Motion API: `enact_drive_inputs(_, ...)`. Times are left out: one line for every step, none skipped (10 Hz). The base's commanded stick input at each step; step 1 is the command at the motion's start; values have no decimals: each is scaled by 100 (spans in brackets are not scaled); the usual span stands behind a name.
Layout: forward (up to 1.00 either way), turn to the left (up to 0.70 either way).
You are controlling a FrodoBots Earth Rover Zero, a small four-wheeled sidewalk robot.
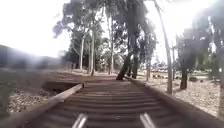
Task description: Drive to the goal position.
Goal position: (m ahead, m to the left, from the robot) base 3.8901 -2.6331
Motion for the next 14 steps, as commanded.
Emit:
enact_drive_inputs(85,2)
enact_drive_inputs(85,0)
enact_drive_inputs(85,11)
enact_drive_inputs(85,23)
enact_drive_inputs(85,0)
enact_drive_inputs(85,0)
enact_drive_inputs(85,0)
enact_drive_inputs(85,0)
enact_drive_inputs(85,0)
enact_drive_inputs(85,0)
enact_drive_inputs(85,0)
enact_drive_inputs(85,0)
enact_drive_inputs(85,0)
enact_drive_inputs(85,0)
